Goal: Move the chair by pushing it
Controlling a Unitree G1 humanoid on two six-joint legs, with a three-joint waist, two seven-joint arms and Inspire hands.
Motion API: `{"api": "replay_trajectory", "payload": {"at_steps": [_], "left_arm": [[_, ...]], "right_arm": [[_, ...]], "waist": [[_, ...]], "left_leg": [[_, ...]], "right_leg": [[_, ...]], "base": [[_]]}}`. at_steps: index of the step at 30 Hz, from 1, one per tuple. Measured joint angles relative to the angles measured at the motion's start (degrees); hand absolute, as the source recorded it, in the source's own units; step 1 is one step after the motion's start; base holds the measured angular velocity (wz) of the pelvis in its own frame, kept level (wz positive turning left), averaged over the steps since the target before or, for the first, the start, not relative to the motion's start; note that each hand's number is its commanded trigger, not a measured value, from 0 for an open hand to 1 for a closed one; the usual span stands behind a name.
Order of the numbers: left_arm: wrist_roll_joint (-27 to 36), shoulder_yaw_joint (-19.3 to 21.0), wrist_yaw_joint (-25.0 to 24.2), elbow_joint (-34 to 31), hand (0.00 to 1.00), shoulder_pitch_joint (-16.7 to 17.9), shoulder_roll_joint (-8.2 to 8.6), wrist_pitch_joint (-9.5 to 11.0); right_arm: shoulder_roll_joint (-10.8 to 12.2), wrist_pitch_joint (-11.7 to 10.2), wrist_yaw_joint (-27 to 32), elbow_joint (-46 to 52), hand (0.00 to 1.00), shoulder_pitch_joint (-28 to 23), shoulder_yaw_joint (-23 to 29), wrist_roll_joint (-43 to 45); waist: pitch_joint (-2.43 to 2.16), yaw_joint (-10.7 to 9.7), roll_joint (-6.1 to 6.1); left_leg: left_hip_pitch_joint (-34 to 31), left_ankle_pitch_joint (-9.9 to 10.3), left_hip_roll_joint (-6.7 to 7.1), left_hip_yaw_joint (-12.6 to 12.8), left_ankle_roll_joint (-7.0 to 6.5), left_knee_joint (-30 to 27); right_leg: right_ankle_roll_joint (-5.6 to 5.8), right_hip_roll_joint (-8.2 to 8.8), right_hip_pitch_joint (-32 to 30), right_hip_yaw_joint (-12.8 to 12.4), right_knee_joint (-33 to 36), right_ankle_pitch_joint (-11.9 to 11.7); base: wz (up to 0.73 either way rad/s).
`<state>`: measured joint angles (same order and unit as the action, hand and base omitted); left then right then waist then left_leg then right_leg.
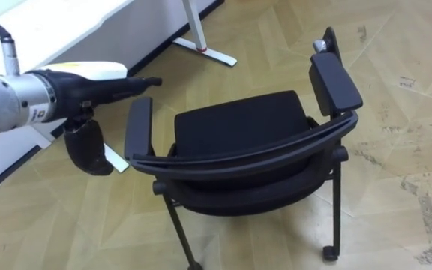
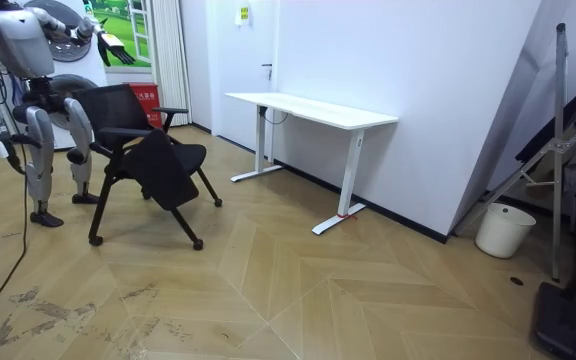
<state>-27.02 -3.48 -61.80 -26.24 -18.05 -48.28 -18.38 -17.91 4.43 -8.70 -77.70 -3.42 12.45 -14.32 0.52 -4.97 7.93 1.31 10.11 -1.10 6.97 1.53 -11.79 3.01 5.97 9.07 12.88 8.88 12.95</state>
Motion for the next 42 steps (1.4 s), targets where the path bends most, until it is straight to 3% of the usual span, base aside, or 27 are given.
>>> {"api": "replay_trajectory", "payload": {"at_steps": [6, 8, 14, 20, 22, 25, 28, 35, 42], "left_arm": [[-1.49, -2.07, 1.69, 0.01, 0.0, 0.07, 1.21, 0.31], [-2.04, -2.39, 2.14, 0.3, 0.0, 0.16, 2.91, 0.96], [-4.81, -2.48, 8.52, 4.4, 0.0, 4.16, 12.16, 2.87], [-5.1, -2.58, 15.65, 12.33, 0.0, 6.32, 17.56, 3.76], [-5.09, -3.09, 18.84, 14.83, 0.0, 6.36, 19.32, 3.61], [-5.28, -3.07, 21.77, 15.79, 0.0, 6.73, 21.06, 3.69], [-5.17, -3.12, 23.3, 16.91, 0.0, 6.79, 22.71, 3.64], [-5.28, -3.26, 27.62, 20.73, 0.0, 6.98, 24.66, 3.53], [-5.28, -3.31, 27.35, 20.78, 0.0, 7.94, 24.63, 3.53]], "right_arm": [[0.04, -0.09, 0.85, -0.08, 0.0, 0.54, -2.48, -0.92], [0.24, -0.11, 1.52, -0.08, 0.0, 0.62, -2.68, -0.92], [0.51, -0.69, 2.72, -0.09, 0.0, 1.09, -4.35, -0.94], [0.92, -0.76, 4.45, 0.16, 0.0, 0.78, -5.24, -0.98], [1.32, -0.59, 4.96, 0.12, 0.0, 0.49, -6.13, -1.08], [2.18, -0.59, 5.35, 0.77, 0.0, 0.11, -6.18, -1.11], [3.06, -0.57, 6.38, 3.26, 0.0, -0.81, -6.27, -1.17], [3.52, -0.64, 6.6, 6.79, 0.0, -0.98, -6.75, -2.47], [3.55, -0.6, 6.61, 6.6, 0.0, -1.24, -6.62, -3.27]], "waist": [[0.67, -1.35, -1.02], [0.89, -1.77, -1.46], [0.87, -3.9, -1.96], [0.75, -4.47, -2.35], [0.46, -4.65, -3.28], [-0.23, -4.64, -4.41], [-0.16, -4.49, -4.64], [-0.04, -4.5, -4.19], [0.05, -4.96, -4.07]], "left_leg": [[0.04, 0.0, 0.03, -0.15, 0.0, 0.09], [0.04, 0.0, 0.03, 0.14, 0.0, 0.09], [0.33, 0.0, 0.02, 0.46, 0.0, 0.25], [0.45, 0.0, -0.05, 0.89, 0.0, 0.5], [0.47, -0.01, -0.04, 0.89, 0.01, 0.59], [0.99, -0.01, -0.03, 0.93, 0.0, 0.64], [1.54, -0.01, 0.05, 0.91, 0.0, 0.58], [1.98, -0.23, -0.11, 1.69, -0.33, 0.12], [2.15, -0.47, 0.04, 1.93, -0.63, 0.01]], "right_leg": [[0.0, -0.02, 0.0, 0.21, 0.02, 0.0], [0.0, -0.01, -0.03, 0.24, 0.03, 0.0], [0.0, -0.04, -0.02, -0.13, 0.0, -0.01], [0.0, -0.06, -0.29, -0.46, 0.04, -0.01], [0.0, -0.07, -0.21, -0.49, 0.04, -0.01], [0.0, -0.1, 0.29, -0.99, 0.17, -0.01], [0.02, -0.07, 0.88, -1.81, 0.33, -0.02], [0.03, -0.09, 0.98, -3.4, 0.79, -0.01], [0.08, -0.05, 1.01, -4.18, 0.65, 0.02]], "base": [[0.0], [0.0], [-0.02], [-0.04], [0.02], [0.0], [0.01], [-0.07], [-0.02]]}}
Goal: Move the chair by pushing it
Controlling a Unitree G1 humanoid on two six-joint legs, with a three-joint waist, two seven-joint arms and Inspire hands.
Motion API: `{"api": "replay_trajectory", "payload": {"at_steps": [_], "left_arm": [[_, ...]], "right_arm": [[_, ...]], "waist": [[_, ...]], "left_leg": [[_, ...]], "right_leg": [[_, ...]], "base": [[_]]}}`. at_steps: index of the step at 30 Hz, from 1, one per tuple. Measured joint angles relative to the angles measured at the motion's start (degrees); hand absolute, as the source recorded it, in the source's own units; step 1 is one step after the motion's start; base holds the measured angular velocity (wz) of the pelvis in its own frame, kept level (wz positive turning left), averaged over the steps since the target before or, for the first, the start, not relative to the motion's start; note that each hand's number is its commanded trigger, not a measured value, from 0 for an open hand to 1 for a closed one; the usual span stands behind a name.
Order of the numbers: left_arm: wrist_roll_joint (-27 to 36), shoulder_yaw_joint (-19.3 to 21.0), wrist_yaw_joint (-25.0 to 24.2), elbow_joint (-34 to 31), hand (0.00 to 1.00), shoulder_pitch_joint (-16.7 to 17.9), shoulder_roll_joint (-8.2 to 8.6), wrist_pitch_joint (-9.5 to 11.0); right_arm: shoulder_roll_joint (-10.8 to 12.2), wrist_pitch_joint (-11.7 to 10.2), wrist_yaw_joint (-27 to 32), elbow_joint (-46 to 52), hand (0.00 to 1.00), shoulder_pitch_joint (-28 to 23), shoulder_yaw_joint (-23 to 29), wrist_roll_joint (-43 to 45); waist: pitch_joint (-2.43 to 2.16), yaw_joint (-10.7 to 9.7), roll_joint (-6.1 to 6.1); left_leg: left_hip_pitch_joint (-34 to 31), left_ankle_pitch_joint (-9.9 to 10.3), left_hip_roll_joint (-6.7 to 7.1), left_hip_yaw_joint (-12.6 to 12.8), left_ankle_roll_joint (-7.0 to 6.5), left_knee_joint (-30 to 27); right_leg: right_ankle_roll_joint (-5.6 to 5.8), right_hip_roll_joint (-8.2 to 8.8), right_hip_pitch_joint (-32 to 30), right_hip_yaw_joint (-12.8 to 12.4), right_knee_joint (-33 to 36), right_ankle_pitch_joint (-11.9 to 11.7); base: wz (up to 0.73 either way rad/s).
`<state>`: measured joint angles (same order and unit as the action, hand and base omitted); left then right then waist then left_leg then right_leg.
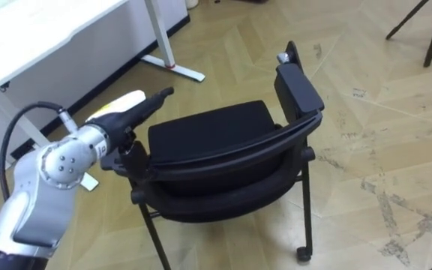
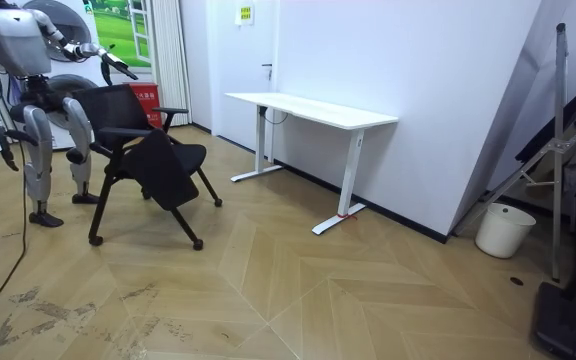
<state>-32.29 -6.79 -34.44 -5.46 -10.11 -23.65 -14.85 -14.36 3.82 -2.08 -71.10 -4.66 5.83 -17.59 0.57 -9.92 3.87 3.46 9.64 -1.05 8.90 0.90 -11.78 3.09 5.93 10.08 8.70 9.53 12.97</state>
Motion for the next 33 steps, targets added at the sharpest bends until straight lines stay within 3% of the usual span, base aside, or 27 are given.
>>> {"api": "replay_trajectory", "payload": {"at_steps": [7, 10, 12, 14, 21, 26, 33], "left_arm": [[0.28, 2.4, -3.65, 0.83, 0.0, -0.23, -0.2, -1.08], [0.36, 2.2, -6.8, 0.61, 0.0, -0.7, -0.45, -2.35], [0.17, 0.73, -9.11, 0.54, 0.0, -0.7, -1.57, -3.53], [-0.15, -3.76, -12.29, 2.6, 0.0, 0.4, -1.84, -5.21], [-2.53, -6.99, -15.71, 1.4, 0.0, -0.28, -3.93, -5.58], [-3.81, -8.96, -17.58, 1.42, 0.0, -0.78, -4.31, -6.26], [-3.74, -12.62, -17.79, 2.34, 0.0, -3.33, -4.32, -6.83]], "right_arm": [[0.0, 0.24, -1.78, -0.22, 0.0, 0.09, 0.64, 1.85], [0.0, 1.91, -1.88, -0.24, 0.0, 0.24, 0.59, 2.15], [0.0, 2.5, -1.92, -0.79, 0.0, 0.83, 0.52, 2.13], [0.01, 2.58, -2.4, -2.08, 0.0, 2.12, 0.49, 2.06], [-0.12, 2.46, -2.35, -2.69, 0.0, 2.93, 0.46, 2.14], [-0.5, 2.51, -2.92, -2.71, 0.0, 3.54, 0.0, 2.33], [-0.52, 2.6, -2.91, -2.75, 0.0, 3.68, -0.18, 1.84]], "waist": [[0.09, -1.08, 0.14], [0.24, -1.15, 0.37], [0.33, -1.38, 0.54], [0.46, -2.3, 0.7], [0.61, -4.17, 1.77], [0.62, -5.67, 1.97], [0.74, -6.06, 1.79]], "left_leg": [[0.17, 0.01, 0.07, 0.25, 0.01, 0.19], [0.02, 0.01, 0.07, 0.26, 0.01, 0.16], [-0.3, 0.01, 0.07, 0.22, 0.01, 0.04], [-1.3, 0.01, 0.07, 0.06, 0.0, -0.17], [-2.18, 0.23, 0.13, -0.09, -0.02, -0.86], [-1.88, 0.23, 0.08, -0.06, -0.02, -0.81], [-1.63, 0.25, 0.1, -0.03, -0.01, -0.48]], "right_leg": [[0.04, 0.02, 0.02, -0.67, -0.05, 0.02], [0.06, 0.03, -0.1, -0.61, -0.13, 0.04], [0.09, 0.0, -0.14, -0.54, -0.92, 0.06], [0.09, -0.01, -1.0, -0.4, -0.85, 0.06], [0.05, 0.06, -1.27, -0.19, -0.74, -0.04], [0.05, 0.04, -1.1, -0.72, -0.5, -0.04], [0.05, 0.05, -1.16, -0.72, 0.17, -0.04]], "base": [[-0.01], [0.0], [0.02], [0.04], [0.03], [0.0], [0.02]]}}
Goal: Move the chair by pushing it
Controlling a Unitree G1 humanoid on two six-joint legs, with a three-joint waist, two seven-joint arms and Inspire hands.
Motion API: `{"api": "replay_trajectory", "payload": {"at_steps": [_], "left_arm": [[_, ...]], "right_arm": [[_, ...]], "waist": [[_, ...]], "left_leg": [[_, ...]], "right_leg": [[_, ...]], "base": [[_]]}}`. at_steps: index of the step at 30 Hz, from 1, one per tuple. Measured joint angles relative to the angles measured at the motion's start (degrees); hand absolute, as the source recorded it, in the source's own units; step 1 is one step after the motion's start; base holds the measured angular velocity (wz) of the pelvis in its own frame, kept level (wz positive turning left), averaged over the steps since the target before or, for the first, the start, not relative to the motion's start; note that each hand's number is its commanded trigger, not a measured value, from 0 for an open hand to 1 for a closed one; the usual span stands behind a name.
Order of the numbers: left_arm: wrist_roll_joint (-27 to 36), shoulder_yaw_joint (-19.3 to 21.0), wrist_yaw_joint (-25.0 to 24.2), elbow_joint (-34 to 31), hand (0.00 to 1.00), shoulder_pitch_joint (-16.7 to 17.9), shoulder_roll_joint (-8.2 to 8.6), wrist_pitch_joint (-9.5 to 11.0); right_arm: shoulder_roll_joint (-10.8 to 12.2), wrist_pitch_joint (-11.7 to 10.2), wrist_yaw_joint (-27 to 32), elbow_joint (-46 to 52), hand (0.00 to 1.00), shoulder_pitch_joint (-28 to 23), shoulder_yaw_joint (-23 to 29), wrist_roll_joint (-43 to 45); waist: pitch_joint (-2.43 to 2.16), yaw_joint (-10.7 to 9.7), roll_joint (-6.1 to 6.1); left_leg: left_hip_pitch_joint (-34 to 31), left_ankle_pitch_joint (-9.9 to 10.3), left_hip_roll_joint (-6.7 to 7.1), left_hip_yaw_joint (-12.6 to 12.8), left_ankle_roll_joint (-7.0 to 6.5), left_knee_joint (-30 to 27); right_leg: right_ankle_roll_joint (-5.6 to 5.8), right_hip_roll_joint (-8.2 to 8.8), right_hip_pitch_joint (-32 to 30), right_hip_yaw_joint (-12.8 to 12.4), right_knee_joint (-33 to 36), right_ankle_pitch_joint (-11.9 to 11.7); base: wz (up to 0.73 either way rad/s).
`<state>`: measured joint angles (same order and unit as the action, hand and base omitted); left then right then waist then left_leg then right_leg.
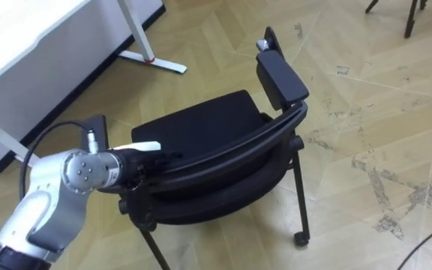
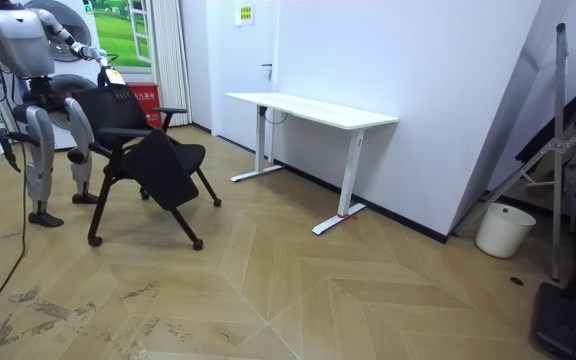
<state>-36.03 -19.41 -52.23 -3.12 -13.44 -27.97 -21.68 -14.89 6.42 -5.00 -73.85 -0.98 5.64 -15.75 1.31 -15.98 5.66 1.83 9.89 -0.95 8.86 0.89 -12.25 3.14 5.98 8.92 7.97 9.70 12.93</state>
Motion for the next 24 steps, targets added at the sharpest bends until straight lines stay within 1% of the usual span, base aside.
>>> {"api": "replay_trajectory", "payload": {"at_steps": [2, 3, 4, 8, 10, 12, 13, 15, 16, 19, 21, 23, 24], "left_arm": [[0.11, -0.09, 0.01, 0.49, 0.0, -0.22, 0.11, 0.0], [0.11, -0.08, 0.01, 0.56, 0.64, -0.25, 0.11, 0.01], [0.15, -0.08, 0.01, 0.99, 1.0, -0.42, 0.18, 0.05], [-0.02, -0.08, 0.1, 1.43, 1.0, -0.62, 0.48, 0.05], [-0.2, -0.08, 0.26, 1.45, 1.0, -0.62, 0.68, 0.06], [-0.67, -0.08, 1.3, 1.78, 1.0, -0.62, 1.21, 0.12], [-1.36, 0.09, 2.82, 1.95, 1.0, -0.66, 1.72, 0.09], [-2.5, 0.18, 4.43, 2.1, 1.0, -0.92, 2.1, 0.09], [-2.48, 0.17, 4.13, 1.94, 1.0, -0.94, 2.12, 0.42], [-2.54, 0.09, 5.79, 1.73, 1.0, -0.92, 2.61, 1.75], [-2.99, -0.08, 6.92, 1.79, 1.0, -0.76, 2.78, 2.24], [-3.29, -0.1, 7.66, 1.81, 1.0, -0.76, 2.79, 2.29], [-3.36, -0.1, 7.8, 1.81, 1.0, -0.76, 2.78, 2.34]], "right_arm": [[0.0, 0.0, 0.0, 0.03, 0.0, -0.02, 0.01, -0.62], [0.0, 0.0, 0.04, 0.05, 0.0, -0.02, 0.02, -0.72], [-0.05, -0.01, 0.06, 0.05, 0.0, -0.02, 0.06, -1.21], [-0.2, -0.07, 0.33, 0.14, 0.0, -0.01, -0.02, -3.44], [-0.22, -0.07, 0.51, 0.08, 0.0, -0.02, -0.04, -4.1], [-0.2, -0.07, 0.5, 0.05, 0.0, -0.05, -0.05, -4.63], [-0.2, -0.08, 0.48, 0.05, 0.0, -0.09, -0.02, -5.16], [-0.21, -0.09, 0.56, 0.07, 0.0, -0.14, 0.0, -5.71], [-0.29, -0.08, 0.64, 0.07, 0.0, -0.22, 0.03, -6.02], [-0.3, -0.1, 0.69, 0.1, 0.0, -0.3, 0.03, -6.67], [-0.29, -0.21, 0.66, 0.22, 0.0, 0.1, 0.03, -6.88], [-0.28, -0.59, 0.52, 0.33, 0.0, 0.47, 0.0, -6.98], [-0.29, -0.64, 0.48, 0.38, 0.0, 0.47, 0.0, -6.93]], "waist": [[0.02, -0.32, -0.02], [0.02, -0.45, -0.03], [0.02, -0.62, -0.03], [0.01, -0.59, -0.02], [0.01, -0.63, -0.04], [0.04, -0.61, -0.08], [0.07, -0.62, -0.18], [0.15, -0.66, -0.31], [0.15, -0.52, -0.34], [0.19, 0.8, -0.62], [0.12, 1.17, -0.96], [-0.08, 1.29, -1.54], [-0.19, 1.35, -1.51]], "left_leg": [[0.0, 0.0, 0.0, 0.01, 0.0, 0.03], [0.0, 0.0, 0.0, 0.02, 0.0, 0.03], [-0.02, 0.0, 0.0, 0.02, 0.0, 0.0], [-0.34, 0.01, -0.1, 0.75, -0.04, -0.4], [-0.4, 0.04, -0.1, 0.83, -0.1, -0.5], [-0.32, 0.04, -0.09, 0.92, -0.1, -0.49], [-0.22, 0.04, -0.09, 0.94, -0.1, -0.46], [-0.14, 0.04, -0.1, 1.01, -0.1, -0.39], [-0.13, 0.04, -0.1, 1.09, -0.1, -0.33], [-0.1, 0.04, -0.11, 1.1, -0.09, -0.22], [-0.11, 0.04, -0.12, 1.09, -0.09, -0.22], [-0.11, 0.04, -0.11, 1.09, -0.1, -0.24], [-0.11, 0.04, -0.12, 1.09, -0.1, -0.26]], "right_leg": [[0.0, 0.0, 0.0, -0.02, -0.01, 0.0], [0.0, 0.0, -0.02, -0.04, -0.01, 0.0], [0.0, 0.0, -0.05, -0.16, -0.01, 0.0], [0.01, -0.08, -0.65, -1.38, 0.04, 0.02], [0.02, -0.07, -0.69, -1.46, 0.03, 0.02], [0.02, -0.07, -0.67, -1.43, 0.03, 0.02], [0.02, -0.07, -0.6, -1.41, 0.01, 0.02], [0.02, -0.08, -0.58, -1.45, -0.01, 0.02], [0.02, -0.07, -0.61, -1.48, 0.0, 0.01], [0.02, -0.08, -0.63, -1.35, 0.04, 0.01], [0.02, -0.08, -0.62, -1.3, 0.07, 0.01], [0.01, -0.08, -0.61, -1.32, 0.1, 0.01], [0.01, -0.08, -0.61, -1.32, 0.13, 0.01]], "base": [[0.0], [0.0], [0.0], [-0.1], [-0.03], [0.0], [0.0], [0.0], [0.0], [0.01], [0.02], [0.0], [0.0]]}}
